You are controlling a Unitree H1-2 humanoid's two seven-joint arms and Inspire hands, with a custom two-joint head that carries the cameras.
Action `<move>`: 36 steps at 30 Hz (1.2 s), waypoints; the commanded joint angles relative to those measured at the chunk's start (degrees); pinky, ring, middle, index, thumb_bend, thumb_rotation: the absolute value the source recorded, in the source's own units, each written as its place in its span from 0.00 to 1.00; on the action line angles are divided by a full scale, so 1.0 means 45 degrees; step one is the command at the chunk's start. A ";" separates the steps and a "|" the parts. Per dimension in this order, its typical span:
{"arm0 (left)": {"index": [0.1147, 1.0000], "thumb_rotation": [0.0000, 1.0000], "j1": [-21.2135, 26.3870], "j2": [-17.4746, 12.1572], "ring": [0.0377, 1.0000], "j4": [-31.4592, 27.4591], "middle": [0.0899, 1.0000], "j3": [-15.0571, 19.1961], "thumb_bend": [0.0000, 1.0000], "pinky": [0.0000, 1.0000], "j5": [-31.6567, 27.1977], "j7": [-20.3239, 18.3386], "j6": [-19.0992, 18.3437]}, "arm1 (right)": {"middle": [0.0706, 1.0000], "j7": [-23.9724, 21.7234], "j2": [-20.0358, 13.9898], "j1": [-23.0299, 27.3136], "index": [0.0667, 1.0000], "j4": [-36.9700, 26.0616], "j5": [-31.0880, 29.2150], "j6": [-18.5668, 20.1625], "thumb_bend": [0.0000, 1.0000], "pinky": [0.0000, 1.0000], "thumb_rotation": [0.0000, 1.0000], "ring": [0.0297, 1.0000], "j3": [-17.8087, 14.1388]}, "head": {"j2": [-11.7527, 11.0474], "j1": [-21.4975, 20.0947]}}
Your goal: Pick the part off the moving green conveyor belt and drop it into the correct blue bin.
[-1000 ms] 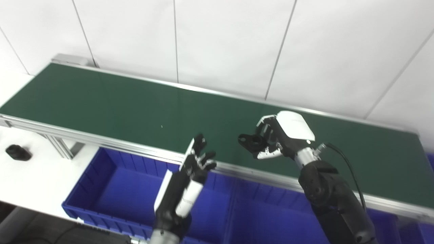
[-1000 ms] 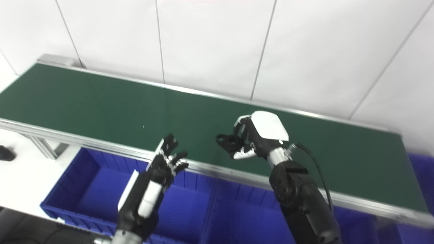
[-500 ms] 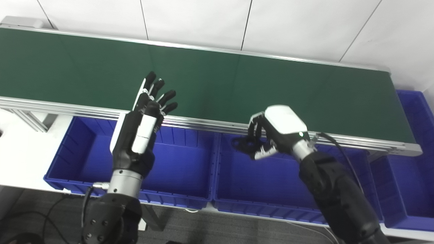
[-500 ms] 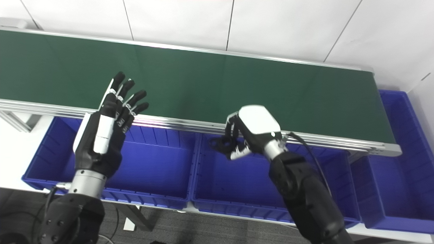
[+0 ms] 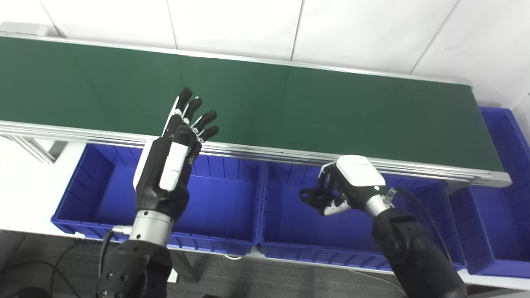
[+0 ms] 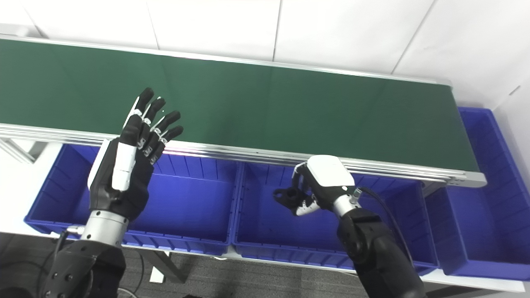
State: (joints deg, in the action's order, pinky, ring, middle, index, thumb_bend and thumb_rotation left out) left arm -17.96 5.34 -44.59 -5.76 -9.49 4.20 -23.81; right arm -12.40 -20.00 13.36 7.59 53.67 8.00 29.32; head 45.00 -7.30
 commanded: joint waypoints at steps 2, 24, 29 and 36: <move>1.00 0.77 -0.0075 0.0273 0.87 -0.0384 0.97 -0.0217 0.76 0.82 0.0223 0.0027 0.0214 | 0.43 0.1099 -0.0069 0.0423 0.46 0.0352 0.0354 -0.0745 0.52 0.25 0.00 0.28 0.0066 | -0.0051 0.0098; 1.00 0.76 -0.0278 0.0704 0.84 0.0310 0.94 -0.0429 0.81 0.79 0.0743 -0.0055 0.0852 | 0.89 -0.2078 0.0896 0.0134 0.95 -0.1741 -0.0730 0.1232 1.00 0.63 0.72 0.83 -0.0883 | -0.0534 0.0595; 1.00 0.79 0.0191 0.0347 0.88 0.0925 0.97 0.0041 0.75 0.83 0.0965 -0.0130 0.1603 | 0.86 -0.2945 0.1273 -0.0792 0.93 -0.5267 -0.3688 0.1973 0.97 0.64 0.85 0.79 -0.2538 | -0.0807 0.0807; 1.00 0.87 0.1146 -0.0739 0.91 0.2699 0.99 0.0599 0.77 0.89 0.1905 -0.0402 0.3522 | 0.86 -0.1281 0.3996 -0.2867 0.89 -0.8165 -0.9939 0.2479 0.79 0.75 0.78 0.83 -0.6466 | -0.1551 0.1058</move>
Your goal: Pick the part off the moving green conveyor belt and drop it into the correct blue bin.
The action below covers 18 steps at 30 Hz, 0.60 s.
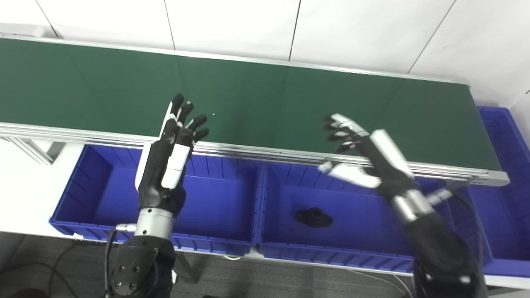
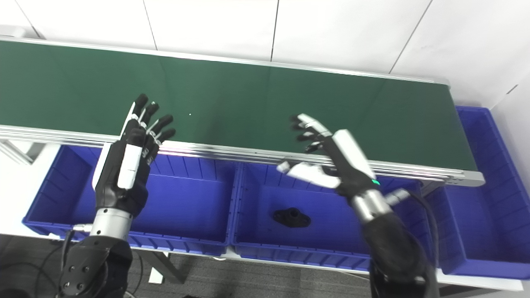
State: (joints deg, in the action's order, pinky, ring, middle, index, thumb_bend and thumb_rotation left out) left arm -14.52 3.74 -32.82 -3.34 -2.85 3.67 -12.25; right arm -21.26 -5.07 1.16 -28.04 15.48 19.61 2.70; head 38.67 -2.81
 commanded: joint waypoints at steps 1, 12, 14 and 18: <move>1.00 0.88 0.0492 -0.0654 0.92 0.0359 0.99 0.0072 0.78 0.89 0.0680 -0.0358 0.1239 | 0.86 0.1015 0.1103 -0.0356 0.89 -0.0226 -0.2223 -0.0311 0.79 0.76 0.77 0.83 -0.0989 | -0.0212 0.0085; 1.00 0.89 0.1196 -0.2214 1.00 0.1893 1.00 0.0592 0.80 0.99 0.0571 -0.0971 0.3180 | 0.96 0.3158 0.2721 -0.2314 0.96 0.2749 -0.4043 -0.6678 0.76 0.91 0.89 0.93 -0.2031 | -0.1134 0.0274; 1.00 0.90 0.1124 -0.2411 1.00 0.1893 1.00 0.0596 0.79 0.99 0.0705 -0.1108 0.3413 | 0.96 0.3175 0.2792 -0.2564 0.98 0.2990 -0.4395 -0.6859 0.77 0.91 0.89 0.93 -0.1872 | -0.1327 0.0237; 1.00 0.90 0.0988 -0.2562 1.00 0.2027 1.00 0.0671 0.82 1.00 0.0786 -0.1246 0.3666 | 1.00 0.3334 0.2846 -0.2941 1.00 0.3042 -0.4816 -0.6801 0.81 0.96 0.90 0.98 -0.1543 | -0.1641 0.0140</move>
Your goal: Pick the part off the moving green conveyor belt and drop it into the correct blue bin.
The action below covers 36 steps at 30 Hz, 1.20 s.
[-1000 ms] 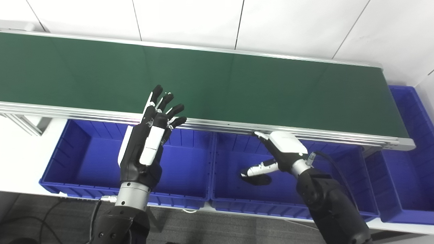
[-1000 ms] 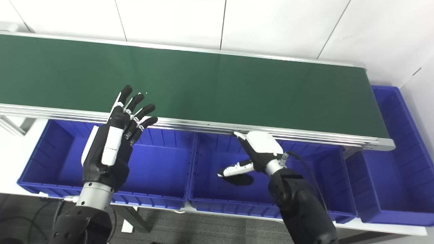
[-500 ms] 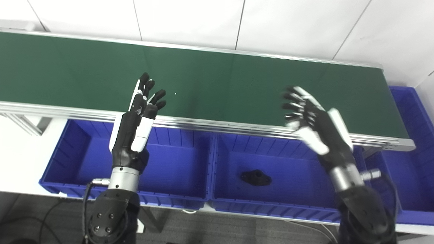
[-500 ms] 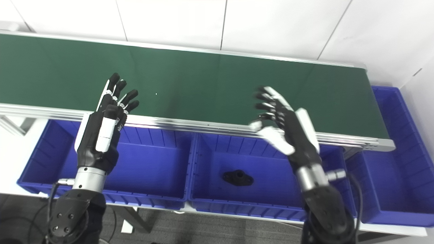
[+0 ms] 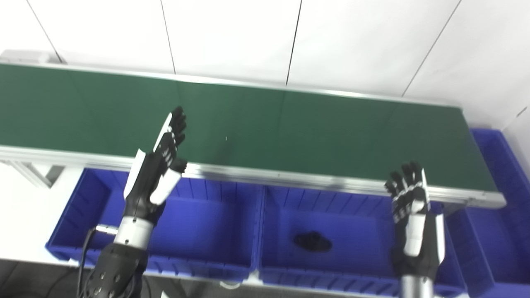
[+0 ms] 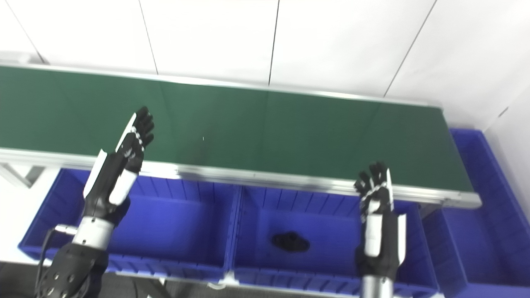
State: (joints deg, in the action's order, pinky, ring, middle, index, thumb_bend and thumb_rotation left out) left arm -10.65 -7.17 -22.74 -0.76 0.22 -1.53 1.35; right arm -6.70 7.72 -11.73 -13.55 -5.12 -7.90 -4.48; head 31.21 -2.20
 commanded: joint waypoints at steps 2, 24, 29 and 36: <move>1.00 0.89 0.0062 -0.0263 1.00 -0.0177 1.00 0.0131 0.83 1.00 0.0092 -0.0196 0.0610 | 1.00 0.0151 0.0077 -0.0243 1.00 -0.0245 -0.0453 -0.0638 0.79 0.96 0.91 0.99 0.0200 | -0.0088 -0.0069; 1.00 0.97 -0.0605 -0.0372 1.00 0.0030 1.00 0.0399 0.83 1.00 0.0654 -0.0403 0.1078 | 1.00 0.0698 0.0341 -0.0573 1.00 0.0627 -0.0234 -0.1651 0.67 1.00 0.85 1.00 0.1747 | -0.0689 -0.1298; 1.00 0.96 -0.0624 -0.0510 1.00 0.0110 1.00 0.0647 0.86 1.00 0.0257 -0.0576 0.1189 | 1.00 0.0897 0.0428 -0.0616 1.00 0.0691 0.0337 -0.1667 0.69 1.00 0.84 1.00 0.2195 | -0.0773 -0.2208; 1.00 0.91 -0.0462 -0.0837 1.00 0.0465 1.00 0.0931 0.94 1.00 -0.0710 -0.0963 0.1499 | 1.00 0.1279 0.0440 -0.0537 1.00 0.1040 0.1636 -0.2017 0.71 0.98 0.86 1.00 0.2918 | -0.0711 -0.3372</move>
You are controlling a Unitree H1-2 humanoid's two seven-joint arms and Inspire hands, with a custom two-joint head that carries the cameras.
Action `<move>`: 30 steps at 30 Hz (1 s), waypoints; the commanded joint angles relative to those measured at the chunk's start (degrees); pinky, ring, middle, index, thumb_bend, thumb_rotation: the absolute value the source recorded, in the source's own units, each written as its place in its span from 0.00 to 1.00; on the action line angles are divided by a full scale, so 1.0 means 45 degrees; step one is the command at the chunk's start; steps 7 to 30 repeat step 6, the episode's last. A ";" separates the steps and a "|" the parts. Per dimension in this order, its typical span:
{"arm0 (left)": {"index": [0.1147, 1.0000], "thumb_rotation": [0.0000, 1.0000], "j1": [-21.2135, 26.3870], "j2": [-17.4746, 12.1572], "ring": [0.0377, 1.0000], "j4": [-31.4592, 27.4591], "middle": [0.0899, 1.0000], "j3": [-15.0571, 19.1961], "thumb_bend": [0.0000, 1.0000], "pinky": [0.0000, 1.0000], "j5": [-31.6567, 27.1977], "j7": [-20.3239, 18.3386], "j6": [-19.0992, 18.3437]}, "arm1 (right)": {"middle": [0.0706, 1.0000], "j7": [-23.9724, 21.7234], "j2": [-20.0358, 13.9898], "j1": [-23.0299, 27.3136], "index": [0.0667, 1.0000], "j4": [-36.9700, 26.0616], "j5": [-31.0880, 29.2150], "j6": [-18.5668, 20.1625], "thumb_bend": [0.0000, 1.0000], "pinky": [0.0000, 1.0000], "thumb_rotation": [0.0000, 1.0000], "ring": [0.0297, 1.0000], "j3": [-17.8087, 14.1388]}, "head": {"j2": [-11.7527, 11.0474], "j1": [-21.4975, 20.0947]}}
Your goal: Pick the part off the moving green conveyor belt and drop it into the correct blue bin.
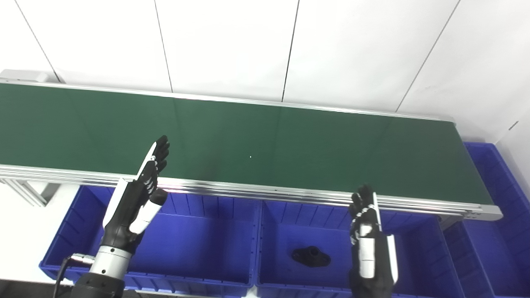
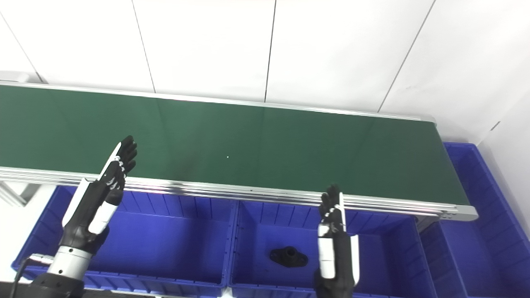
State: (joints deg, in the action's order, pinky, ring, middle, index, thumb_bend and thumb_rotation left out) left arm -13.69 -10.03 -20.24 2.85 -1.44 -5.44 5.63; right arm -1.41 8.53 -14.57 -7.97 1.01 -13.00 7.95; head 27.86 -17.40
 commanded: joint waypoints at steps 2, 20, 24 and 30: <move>1.00 0.91 0.0225 -0.0240 1.00 0.0012 1.00 0.0154 0.93 1.00 -0.0393 -0.0152 0.0663 | 1.00 0.0206 0.0265 0.0150 1.00 -0.0029 0.0469 -0.1126 0.72 0.97 0.86 1.00 0.0288 | 0.0052 -0.0005; 1.00 0.91 0.0202 -0.0130 1.00 -0.0023 1.00 0.0106 0.93 1.00 -0.0320 -0.0143 0.0621 | 1.00 0.0382 0.0235 0.0215 1.00 0.0155 0.0666 -0.1407 0.72 0.98 0.87 1.00 0.0437 | 0.0042 -0.0024; 1.00 0.91 0.0202 -0.0130 1.00 -0.0023 1.00 0.0106 0.93 1.00 -0.0320 -0.0143 0.0621 | 1.00 0.0382 0.0235 0.0215 1.00 0.0155 0.0666 -0.1407 0.72 0.98 0.87 1.00 0.0437 | 0.0042 -0.0024; 1.00 0.91 0.0202 -0.0130 1.00 -0.0023 1.00 0.0106 0.93 1.00 -0.0320 -0.0143 0.0621 | 1.00 0.0382 0.0235 0.0215 1.00 0.0155 0.0666 -0.1407 0.72 0.98 0.87 1.00 0.0437 | 0.0042 -0.0024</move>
